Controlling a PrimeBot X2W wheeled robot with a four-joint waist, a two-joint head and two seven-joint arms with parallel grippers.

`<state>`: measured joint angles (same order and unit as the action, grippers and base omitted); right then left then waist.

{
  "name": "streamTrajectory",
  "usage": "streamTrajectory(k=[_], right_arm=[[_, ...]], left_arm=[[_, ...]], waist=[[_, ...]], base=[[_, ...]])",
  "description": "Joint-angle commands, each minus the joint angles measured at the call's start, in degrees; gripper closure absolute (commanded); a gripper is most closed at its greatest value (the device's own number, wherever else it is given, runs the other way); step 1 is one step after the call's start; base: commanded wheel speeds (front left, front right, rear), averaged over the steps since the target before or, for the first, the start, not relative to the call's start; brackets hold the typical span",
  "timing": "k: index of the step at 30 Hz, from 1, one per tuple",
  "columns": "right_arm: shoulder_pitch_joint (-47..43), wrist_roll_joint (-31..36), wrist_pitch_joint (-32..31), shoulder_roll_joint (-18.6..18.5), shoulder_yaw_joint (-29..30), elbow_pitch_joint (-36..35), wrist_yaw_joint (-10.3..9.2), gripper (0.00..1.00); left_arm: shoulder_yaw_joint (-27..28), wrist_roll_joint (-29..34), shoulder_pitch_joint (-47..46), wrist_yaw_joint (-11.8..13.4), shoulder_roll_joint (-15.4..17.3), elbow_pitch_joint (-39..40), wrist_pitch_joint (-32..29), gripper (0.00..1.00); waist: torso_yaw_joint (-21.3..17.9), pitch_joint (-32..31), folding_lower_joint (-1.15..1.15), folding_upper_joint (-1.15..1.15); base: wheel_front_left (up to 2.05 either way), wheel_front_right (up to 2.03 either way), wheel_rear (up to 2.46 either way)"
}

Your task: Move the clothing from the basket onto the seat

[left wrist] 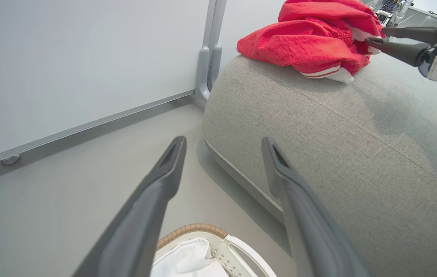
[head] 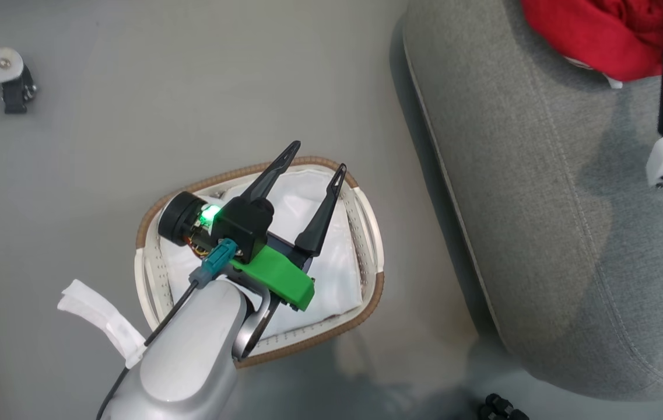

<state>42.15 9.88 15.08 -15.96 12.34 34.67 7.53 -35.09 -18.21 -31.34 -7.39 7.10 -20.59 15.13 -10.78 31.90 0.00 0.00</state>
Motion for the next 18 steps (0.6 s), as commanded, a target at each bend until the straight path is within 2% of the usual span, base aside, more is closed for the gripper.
streamTrajectory(k=[1,8,12,18], right_arm=[[-1.8,-0.4,0.1,0.1,-0.5,-0.4,-0.08,0.0],[-2.3,-1.5,0.1,-1.4,-3.6,-0.5,-0.08,0.0],[-1.9,-2.1,0.1,-1.4,-5.0,-1.1,-0.08,0.0],[-3.2,-3.5,0.1,2.4,-5.5,-1.8,-0.08,0.0]], left_arm=[[0.7,-0.7,1.2,-0.2,-0.3,0.0,0.0,0.0],[4.6,-1.5,3.3,-0.2,-1.7,-0.5,0.0,0.0],[9.3,-1.7,5.5,0.3,-2.4,-0.5,0.0,0.0],[17.6,-0.6,10.5,1.5,-3.3,-0.2,0.0,0.0]], waist=[[-0.2,-3.6,0.0,0.0],[1.7,-9.8,0.0,0.0],[3.3,-13.1,0.0,0.0],[5.3,-17.9,0.0,0.0]], base=[[0.0,0.0,0.0],[0.0,0.0,0.0],[0.0,0.0,0.0],[0.0,0.0,0.0]])
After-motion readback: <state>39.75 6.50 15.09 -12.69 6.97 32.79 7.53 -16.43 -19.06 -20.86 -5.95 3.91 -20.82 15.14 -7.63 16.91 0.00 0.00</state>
